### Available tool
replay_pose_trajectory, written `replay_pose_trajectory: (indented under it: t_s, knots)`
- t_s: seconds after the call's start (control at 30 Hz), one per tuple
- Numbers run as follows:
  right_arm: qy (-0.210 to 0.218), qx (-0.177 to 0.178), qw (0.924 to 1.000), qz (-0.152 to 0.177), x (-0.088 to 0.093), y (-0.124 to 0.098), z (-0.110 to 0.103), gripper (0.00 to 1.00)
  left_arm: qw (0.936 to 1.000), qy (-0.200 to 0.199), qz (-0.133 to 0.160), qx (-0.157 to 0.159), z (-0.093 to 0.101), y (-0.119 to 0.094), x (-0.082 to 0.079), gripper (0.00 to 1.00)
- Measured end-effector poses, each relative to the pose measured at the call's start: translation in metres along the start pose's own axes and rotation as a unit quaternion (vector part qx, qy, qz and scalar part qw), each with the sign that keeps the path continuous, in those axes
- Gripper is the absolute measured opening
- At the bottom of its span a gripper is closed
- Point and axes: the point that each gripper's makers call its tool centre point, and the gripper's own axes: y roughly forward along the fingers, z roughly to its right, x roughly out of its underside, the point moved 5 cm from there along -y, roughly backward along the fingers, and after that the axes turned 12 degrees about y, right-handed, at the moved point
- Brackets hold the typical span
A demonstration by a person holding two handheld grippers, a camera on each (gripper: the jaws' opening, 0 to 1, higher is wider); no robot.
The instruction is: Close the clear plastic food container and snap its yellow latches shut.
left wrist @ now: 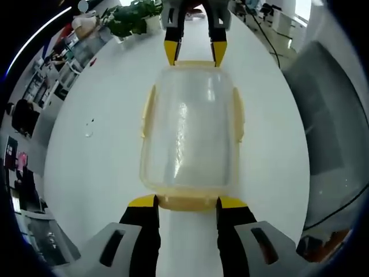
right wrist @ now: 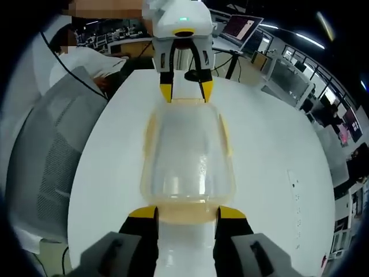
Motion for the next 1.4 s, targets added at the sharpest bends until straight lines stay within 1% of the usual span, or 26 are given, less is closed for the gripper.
replay_pose_trajectory:
  t_s: [0.2,0.37,0.6,0.77,1.4]
  knots:
    - [-0.002,-0.005,1.0,-0.003,0.012,-0.004,0.006,0.35,1.0,-0.004,0.006,0.001,-0.003,0.004,-0.012,0.36]
    - [-0.003,-0.007,1.0,-0.001,0.017,-0.007,0.01,0.35,1.0,-0.006,0.007,0.001,-0.006,0.007,-0.017,0.36]
    - [-0.003,-0.011,0.9999,-0.002,0.029,-0.014,0.015,0.35,0.9999,-0.01,0.012,0.003,-0.008,0.011,-0.031,0.36]
    - [0.0,-0.012,0.9999,-0.002,0.038,-0.017,0.018,0.35,0.9999,-0.008,0.01,0.004,-0.012,0.016,-0.039,0.36]
    - [0.004,-0.021,0.9997,-0.008,0.064,-0.029,0.028,0.35,0.9997,-0.007,0.02,0.01,-0.022,0.024,-0.066,0.36]
